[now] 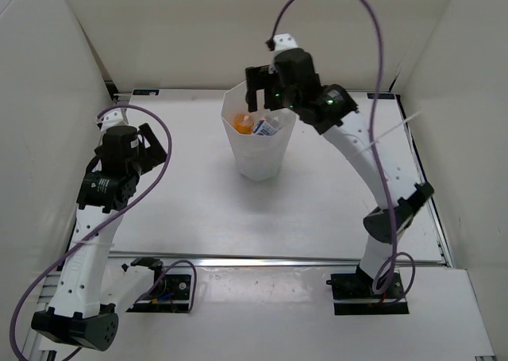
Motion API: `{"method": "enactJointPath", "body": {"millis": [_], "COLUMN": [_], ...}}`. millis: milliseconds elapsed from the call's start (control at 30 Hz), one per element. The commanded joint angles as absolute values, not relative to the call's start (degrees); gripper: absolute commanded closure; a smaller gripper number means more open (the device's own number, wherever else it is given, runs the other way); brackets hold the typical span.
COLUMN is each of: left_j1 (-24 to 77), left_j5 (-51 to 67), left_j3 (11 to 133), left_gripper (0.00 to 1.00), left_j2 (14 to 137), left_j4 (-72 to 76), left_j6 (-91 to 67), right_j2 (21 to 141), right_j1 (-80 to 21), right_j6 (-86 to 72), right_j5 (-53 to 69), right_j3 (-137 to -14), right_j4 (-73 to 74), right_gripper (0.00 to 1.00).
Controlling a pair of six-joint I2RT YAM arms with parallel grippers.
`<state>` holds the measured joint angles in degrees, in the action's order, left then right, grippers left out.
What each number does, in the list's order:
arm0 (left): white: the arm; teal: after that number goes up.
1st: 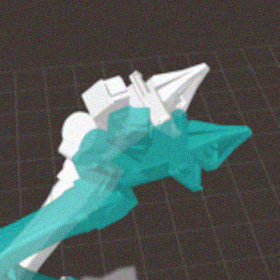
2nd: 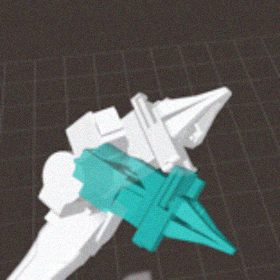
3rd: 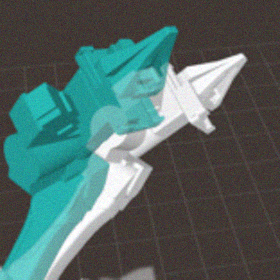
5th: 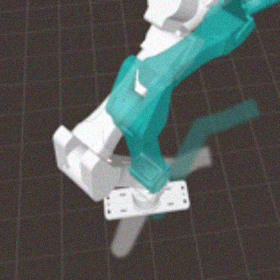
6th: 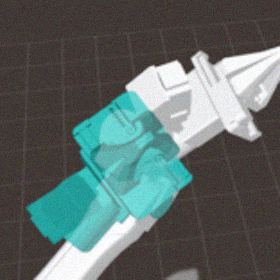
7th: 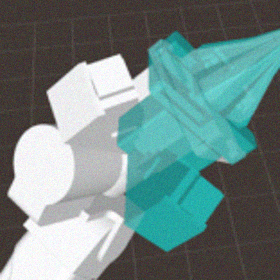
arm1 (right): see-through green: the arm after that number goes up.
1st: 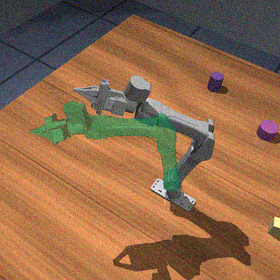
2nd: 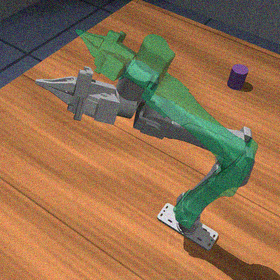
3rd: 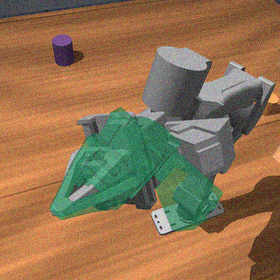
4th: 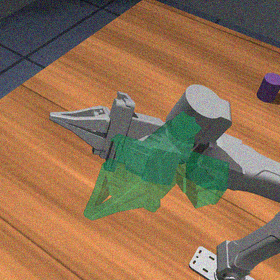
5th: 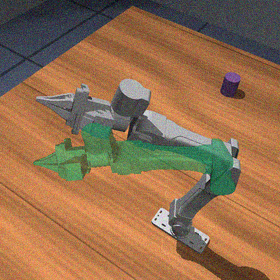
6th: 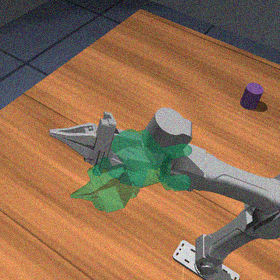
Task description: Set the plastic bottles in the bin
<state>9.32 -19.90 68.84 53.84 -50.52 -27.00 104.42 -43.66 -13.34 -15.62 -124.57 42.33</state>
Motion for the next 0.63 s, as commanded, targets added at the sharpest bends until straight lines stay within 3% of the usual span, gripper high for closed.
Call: {"method": "enactJointPath", "body": {"millis": [0,67,233,400,600], "left_j1": [9.1,9.1,8.5,7.4,4.8], "left_j5": [-19.8,-19.8,-19.8,-21.8,-33.3], "left_j3": [70.7,68.7,63.3,57.9,51.9], "left_gripper": [0.00,0.00,0.00,0.00,0.00], "left_j2": [53.4,53.4,52.2,51.6,51.0], "left_j4": [-49.6,-49.6,-49.6,-49.6,-49.6], "left_j6": [-26.4,-26.4,-29.8,-32.0,-39.0], "right_j2": [94.4,92.7,87.7,82.1,77.2], "right_j1": [-39.5,-34.8,-21.7,-17.3,-12.7], "right_j6": [-19.4,-22.0,-25.3,-26.2,-24.4], "right_j5": [-20.0,-17.6,6.6,11.7,14.2], "right_j3": [-125.6,-125.6,-118.8,-108.0,-100.4], "right_j4": [46.0,49.7,57.4,56.2,52.4], "right_gripper": [0.00,0.00,0.00,0.00,0.00]}}
